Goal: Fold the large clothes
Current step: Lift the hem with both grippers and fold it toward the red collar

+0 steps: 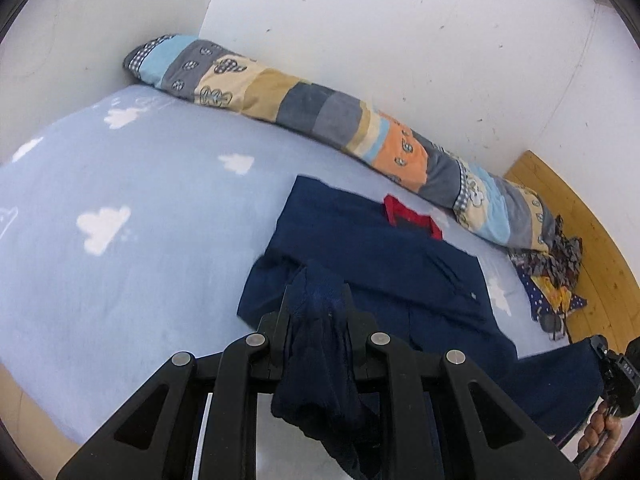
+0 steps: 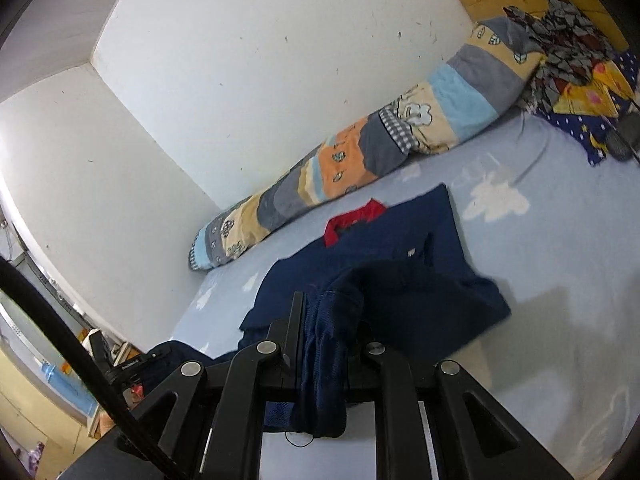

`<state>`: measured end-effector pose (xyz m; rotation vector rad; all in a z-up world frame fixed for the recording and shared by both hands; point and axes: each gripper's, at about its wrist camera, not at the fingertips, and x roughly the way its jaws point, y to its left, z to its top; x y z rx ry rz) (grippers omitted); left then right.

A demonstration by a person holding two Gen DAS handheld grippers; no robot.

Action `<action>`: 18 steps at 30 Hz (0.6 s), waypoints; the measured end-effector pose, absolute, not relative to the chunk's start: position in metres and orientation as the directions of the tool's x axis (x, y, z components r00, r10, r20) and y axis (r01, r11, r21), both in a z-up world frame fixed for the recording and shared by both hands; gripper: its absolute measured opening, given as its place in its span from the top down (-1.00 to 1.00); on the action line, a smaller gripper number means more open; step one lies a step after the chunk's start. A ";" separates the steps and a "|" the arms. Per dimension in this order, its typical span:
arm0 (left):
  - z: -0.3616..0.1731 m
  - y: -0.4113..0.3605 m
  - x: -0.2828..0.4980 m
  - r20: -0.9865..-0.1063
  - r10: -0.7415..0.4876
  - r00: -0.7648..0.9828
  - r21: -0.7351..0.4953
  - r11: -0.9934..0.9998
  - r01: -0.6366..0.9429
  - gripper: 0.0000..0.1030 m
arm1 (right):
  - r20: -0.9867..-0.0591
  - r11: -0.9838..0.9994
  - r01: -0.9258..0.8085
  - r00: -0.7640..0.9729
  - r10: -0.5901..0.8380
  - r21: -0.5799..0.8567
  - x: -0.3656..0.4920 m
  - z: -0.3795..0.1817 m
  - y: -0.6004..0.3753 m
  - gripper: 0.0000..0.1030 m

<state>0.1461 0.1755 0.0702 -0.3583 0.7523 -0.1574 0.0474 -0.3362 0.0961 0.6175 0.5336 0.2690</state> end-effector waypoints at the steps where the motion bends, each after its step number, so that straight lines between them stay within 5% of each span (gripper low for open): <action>1: 0.074 0.174 0.155 -0.637 -0.259 0.726 -0.364 0.931 0.012 0.66 | -0.394 0.793 -0.083 0.833 0.387 0.604 0.057 0.098 -0.338 0.74; 18: 0.073 0.122 0.355 -0.690 -0.180 0.701 -0.240 0.971 0.013 0.66 | -0.493 0.862 0.011 0.824 0.279 0.507 0.248 0.069 -0.385 0.74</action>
